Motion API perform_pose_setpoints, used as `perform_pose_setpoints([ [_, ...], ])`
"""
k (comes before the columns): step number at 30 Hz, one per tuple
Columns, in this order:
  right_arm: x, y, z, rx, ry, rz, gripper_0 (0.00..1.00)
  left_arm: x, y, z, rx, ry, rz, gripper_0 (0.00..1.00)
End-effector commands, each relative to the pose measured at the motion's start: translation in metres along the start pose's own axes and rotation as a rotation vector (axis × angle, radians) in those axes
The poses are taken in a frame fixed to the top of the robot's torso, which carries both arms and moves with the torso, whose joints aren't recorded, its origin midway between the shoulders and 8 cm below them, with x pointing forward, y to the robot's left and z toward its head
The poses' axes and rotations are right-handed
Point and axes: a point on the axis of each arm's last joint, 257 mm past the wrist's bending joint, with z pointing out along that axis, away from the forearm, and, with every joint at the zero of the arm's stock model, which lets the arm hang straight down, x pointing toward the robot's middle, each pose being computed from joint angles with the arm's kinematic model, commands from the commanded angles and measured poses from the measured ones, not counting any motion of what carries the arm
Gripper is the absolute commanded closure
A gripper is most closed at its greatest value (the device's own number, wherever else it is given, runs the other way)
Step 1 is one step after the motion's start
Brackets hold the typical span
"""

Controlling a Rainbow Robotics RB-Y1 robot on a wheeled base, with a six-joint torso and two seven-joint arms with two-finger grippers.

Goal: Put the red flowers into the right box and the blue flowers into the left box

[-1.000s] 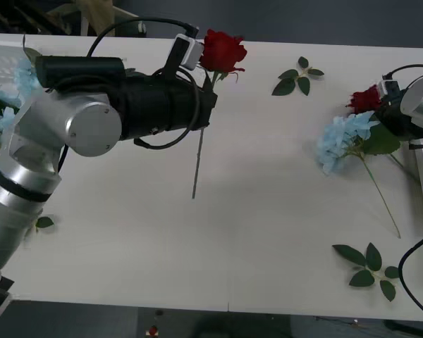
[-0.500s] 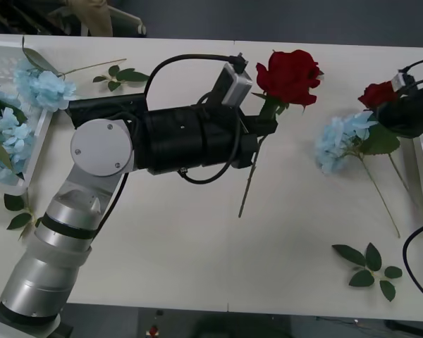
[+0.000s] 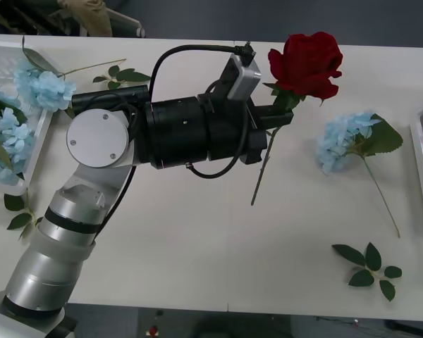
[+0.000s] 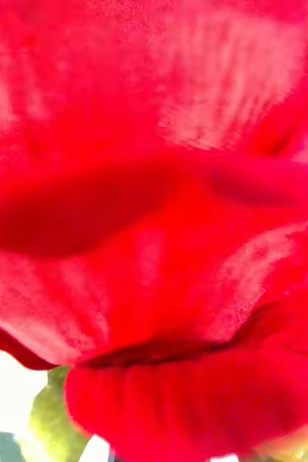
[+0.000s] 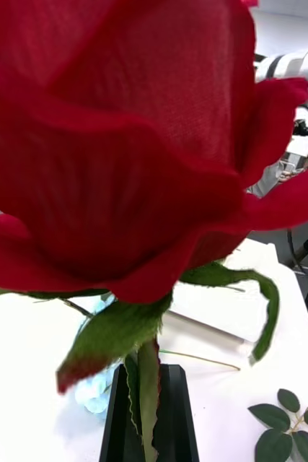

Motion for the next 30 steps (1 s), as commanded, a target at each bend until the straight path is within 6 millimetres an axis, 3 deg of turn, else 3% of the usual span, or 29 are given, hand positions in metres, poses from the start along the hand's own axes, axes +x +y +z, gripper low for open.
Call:
perform_pose_setpoints([
  [1,-0.014,-0.029,-0.03,0.104,-0.026,-0.064,1.0,-0.025,-0.004,0.001,0.015,-0.037,0.041,1.0],
  [5,-0.003,-0.061,-0.022,0.201,-0.027,-0.057,1.0,-0.025,-0.004,0.001,0.015,-0.037,0.041,1.0],
  [12,0.022,-0.081,0.007,0.217,-0.06,0.0,1.0,-0.025,-0.004,0.001,0.015,-0.037,0.041,1.0],
  [14,0.028,-0.084,0.012,0.218,-0.061,0.004,0.92,-0.025,-0.004,0.001,0.015,-0.037,0.041,1.0],
  [15,0.032,-0.087,0.013,0.223,-0.057,0.006,0.79,-0.025,-0.004,0.001,0.015,-0.037,0.041,1.0],
  [16,0.036,-0.089,0.014,0.225,-0.053,0.012,0.6,-0.025,-0.004,0.001,0.015,-0.037,0.041,1.0],
  [17,0.037,-0.089,0.015,0.222,-0.053,0.013,0.51,-0.025,-0.004,0.001,0.015,-0.037,0.041,1.0],
  [18,0.038,-0.088,0.016,0.216,-0.057,0.018,0.34,-0.025,-0.004,0.001,0.015,-0.037,0.041,1.0],
  [19,0.039,-0.086,0.018,0.208,-0.058,0.02,0.27,-0.025,-0.004,0.001,0.015,-0.037,0.041,1.0],
  [24,0.04,-0.073,0.027,0.155,-0.068,0.021,0.16,-0.025,-0.004,0.001,0.015,-0.037,0.041,1.0],
  [30,0.037,-0.025,0.034,-0.021,-0.076,-0.124,0.14,-0.025,-0.004,0.001,0.015,-0.037,0.041,1.0],
])
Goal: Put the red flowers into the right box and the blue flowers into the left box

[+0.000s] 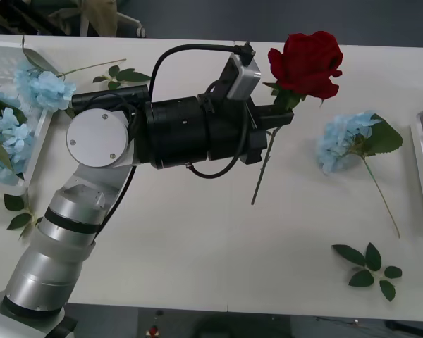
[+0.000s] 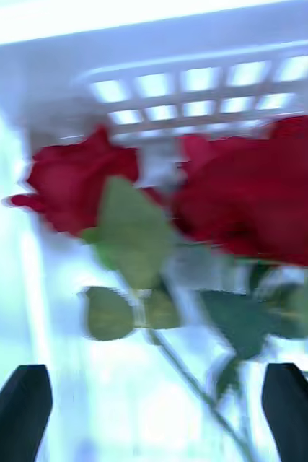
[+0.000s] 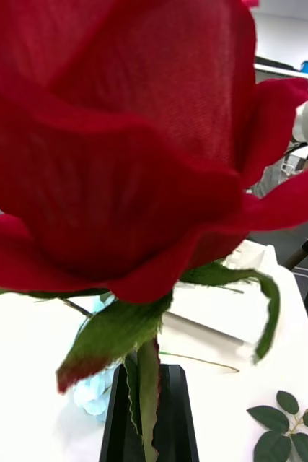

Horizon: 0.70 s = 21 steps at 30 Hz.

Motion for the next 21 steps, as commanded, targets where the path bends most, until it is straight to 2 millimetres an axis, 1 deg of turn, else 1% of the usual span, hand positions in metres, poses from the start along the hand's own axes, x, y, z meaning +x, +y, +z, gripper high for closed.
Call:
perform_pose_setpoints([
  [1,-0.015,0.039,-0.006,-0.131,-0.042,-0.224,0.13,-0.024,-0.003,0.002,0.013,-0.032,0.045,1.0],
  [3,-0.017,0.064,-0.008,-0.22,-0.069,-0.31,0.13,-0.024,-0.003,0.002,0.013,-0.032,0.045,1.0],
  [4,-0.018,0.07,-0.009,-0.245,-0.076,-0.306,0.13,-0.024,-0.003,0.002,0.013,-0.032,0.045,1.0],
  [9,-0.017,0.128,-0.029,-0.478,-0.104,-0.292,0.14,-0.024,-0.003,0.002,0.013,-0.032,0.045,1.0],
  [12,-0.012,0.149,-0.041,-0.583,-0.115,-0.283,0.13,-0.024,-0.003,0.002,0.013,-0.032,0.045,1.0],
  [14,-0.004,0.166,-0.051,-0.676,-0.117,-0.278,0.13,-0.024,-0.003,0.002,0.013,-0.032,0.045,1.0],
  [16,0.003,0.174,-0.057,-0.729,-0.116,-0.272,0.14,-0.024,-0.003,0.002,0.013,-0.032,0.045,1.0],
  [17,0.009,0.185,-0.062,-0.789,-0.12,-0.272,0.13,-0.024,-0.003,0.002,0.013,-0.032,0.045,1.0],
  [19,0.02,0.197,-0.069,-0.861,-0.11,-0.287,0.14,-0.024,-0.003,0.002,0.013,-0.032,0.045,1.0],
  [21,0.028,0.213,-0.071,-0.926,-0.112,-0.314,0.13,-0.024,-0.003,0.002,0.013,-0.032,0.045,1.0],
])
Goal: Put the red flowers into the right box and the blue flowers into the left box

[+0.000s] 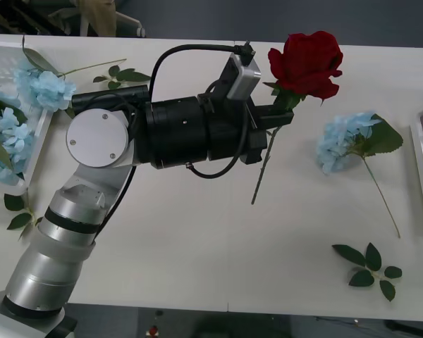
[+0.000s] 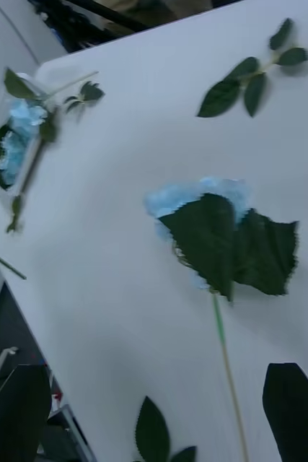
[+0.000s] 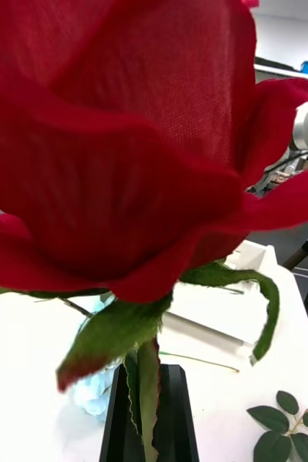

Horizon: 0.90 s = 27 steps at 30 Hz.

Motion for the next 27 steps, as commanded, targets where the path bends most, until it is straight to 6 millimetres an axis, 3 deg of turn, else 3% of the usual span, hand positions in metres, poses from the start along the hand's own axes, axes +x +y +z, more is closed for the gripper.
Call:
perform_pose_setpoints([
  [1,0.012,0.029,0.021,-0.139,0.004,-0.044,0.13,-0.024,-0.003,0.002,0.013,-0.032,0.045,1.0],
  [6,0.028,0.06,0.054,-0.264,0.013,-0.145,0.13,-0.024,-0.003,0.002,0.013,-0.032,0.045,1.0],
  [16,0.052,0.13,0.144,-0.428,0.029,-0.275,0.13,-0.024,-0.003,0.002,0.013,-0.032,0.045,1.0],
  [27,0.061,0.186,0.195,-0.605,-0.038,-0.185,0.13,-0.024,-0.003,0.002,0.013,-0.032,0.045,1.0],
])
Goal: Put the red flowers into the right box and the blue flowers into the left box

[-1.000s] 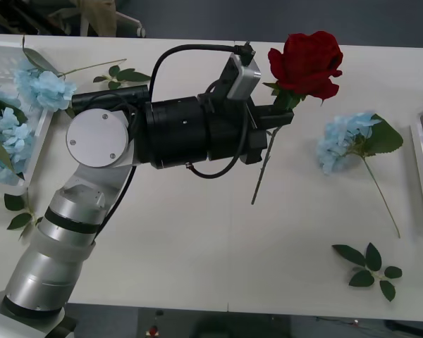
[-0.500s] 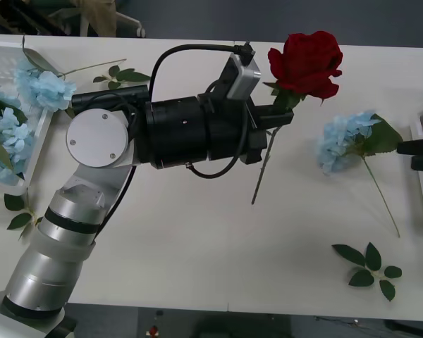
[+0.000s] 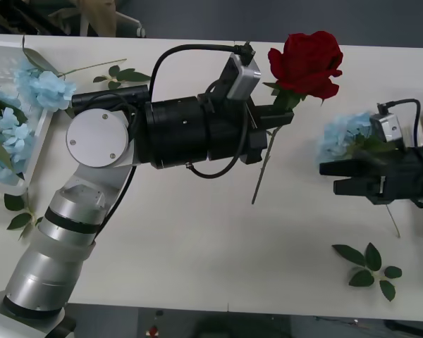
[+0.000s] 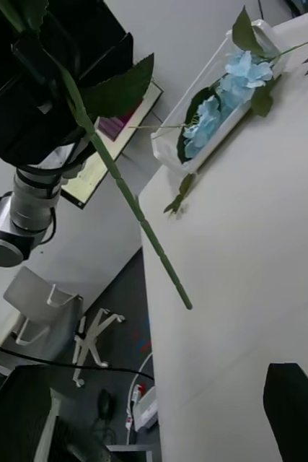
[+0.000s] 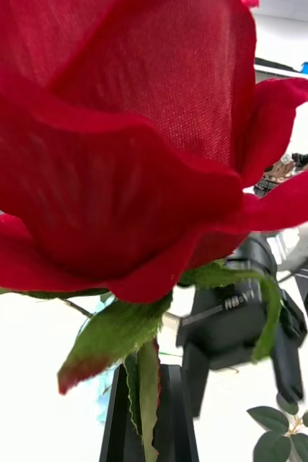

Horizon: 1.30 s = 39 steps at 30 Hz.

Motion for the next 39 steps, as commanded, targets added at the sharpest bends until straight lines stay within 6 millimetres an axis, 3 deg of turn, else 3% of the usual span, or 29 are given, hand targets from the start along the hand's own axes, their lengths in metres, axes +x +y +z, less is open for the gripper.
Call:
perform_pose_setpoints([
  [1,-0.019,0.015,0.026,-0.076,-0.048,-0.024,0.13,-0.024,-0.003,0.002,0.013,-0.032,0.045,1.0],
  [9,-0.03,0.027,0.083,-0.159,-0.136,-0.031,0.13,-0.024,-0.003,0.002,0.013,-0.032,0.045,1.0],
  [19,-0.036,0.032,0.134,-0.199,-0.152,-0.05,0.14,-0.024,-0.003,0.002,0.013,-0.032,0.045,1.0],
  [24,-0.041,0.031,0.15,-0.197,-0.159,-0.059,0.41,-0.024,-0.003,0.002,0.013,-0.032,0.045,1.0],
  [26,-0.042,0.03,0.154,-0.192,-0.162,-0.062,0.63,-0.024,-0.003,0.002,0.013,-0.032,0.045,1.0],
  [28,-0.044,0.026,0.156,-0.178,-0.158,-0.069,0.92,-0.024,-0.003,0.002,0.013,-0.032,0.045,1.0],
  [29,-0.045,0.026,0.158,-0.177,-0.159,-0.07,0.97,-0.024,-0.003,0.002,0.013,-0.032,0.045,1.0],
  [39,-0.045,0.02,0.164,-0.156,-0.149,-0.072,1.0,-0.024,-0.003,0.002,0.013,-0.032,0.045,1.0],
])
